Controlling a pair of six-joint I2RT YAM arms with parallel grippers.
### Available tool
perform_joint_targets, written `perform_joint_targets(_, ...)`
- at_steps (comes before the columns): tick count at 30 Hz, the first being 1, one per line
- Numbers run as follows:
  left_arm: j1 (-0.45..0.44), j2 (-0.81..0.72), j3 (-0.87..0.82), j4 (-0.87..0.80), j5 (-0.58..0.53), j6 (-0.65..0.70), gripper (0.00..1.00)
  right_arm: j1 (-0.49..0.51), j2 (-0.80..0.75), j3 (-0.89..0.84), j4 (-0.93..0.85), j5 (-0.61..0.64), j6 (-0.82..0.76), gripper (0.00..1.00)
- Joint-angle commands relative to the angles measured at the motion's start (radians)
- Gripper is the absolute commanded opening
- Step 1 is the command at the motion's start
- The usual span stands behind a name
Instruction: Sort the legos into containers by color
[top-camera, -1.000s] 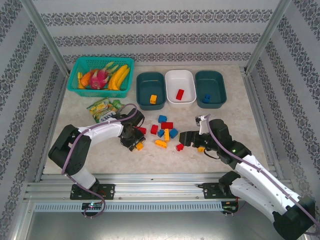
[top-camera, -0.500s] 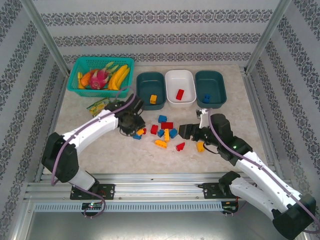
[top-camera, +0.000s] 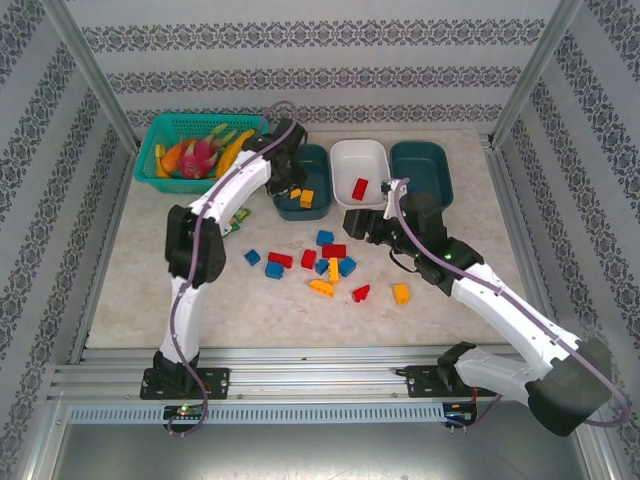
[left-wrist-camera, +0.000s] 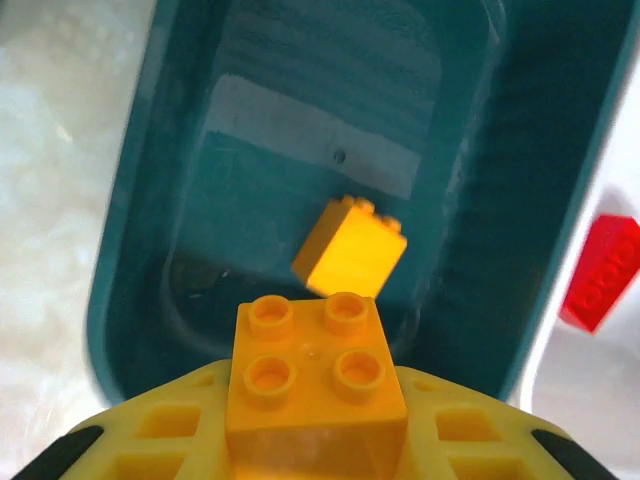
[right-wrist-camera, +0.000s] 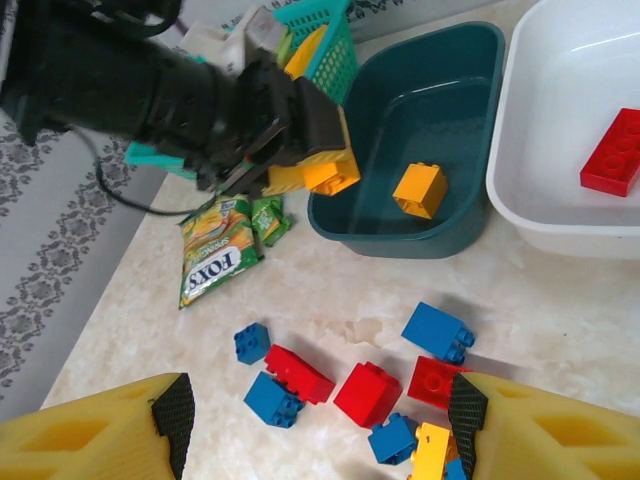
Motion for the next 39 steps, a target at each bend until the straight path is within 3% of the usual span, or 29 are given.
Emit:
perform_joint_targets(1, 0.026, 0.079, 0.114, -0.124, -0.029, 0.075, 0.18, 0.011, 0.026, 0.03, 0.003, 0.05, -0.009, 0.7)
perform_joint_targets(9, 0.041, 0.161, 0.143, -0.083, 0.014, 0.087, 0.24, 0.002, 0.057, 0.019, -0.006, 0.05, 0.006, 0.7)
perform_joint_targets(15, 0.041, 0.164, 0.143, -0.082, 0.043, 0.092, 0.5, -0.008, 0.107, 0.022, -0.035, 0.052, 0.008, 0.71)
perform_joint_targets(19, 0.042, 0.133, 0.147, -0.07, 0.06, 0.087, 0.59, -0.013, 0.192, 0.064, -0.165, 0.066, -0.016, 0.69)
perform_joint_targets(25, 0.028, -0.007, 0.109, -0.048, 0.072, 0.078, 0.63, -0.012, 0.325, 0.146, -0.438, 0.107, -0.023, 0.65)
perform_joint_targets(29, -0.009, -0.21, -0.101, 0.064, 0.093, 0.098, 0.67, -0.014, 0.384, 0.17, -0.511, 0.077, 0.06, 0.64)
perform_joint_targets(34, -0.064, -0.533, -0.528, 0.287, 0.152, 0.167, 0.72, -0.012, 0.453, 0.197, -0.534, 0.041, 0.347, 0.61)
perform_joint_targets(39, -0.084, -0.809, -0.893, 0.447, 0.234, 0.166, 0.74, -0.003, 0.554, 0.216, -0.474, -0.036, 0.51, 0.58)
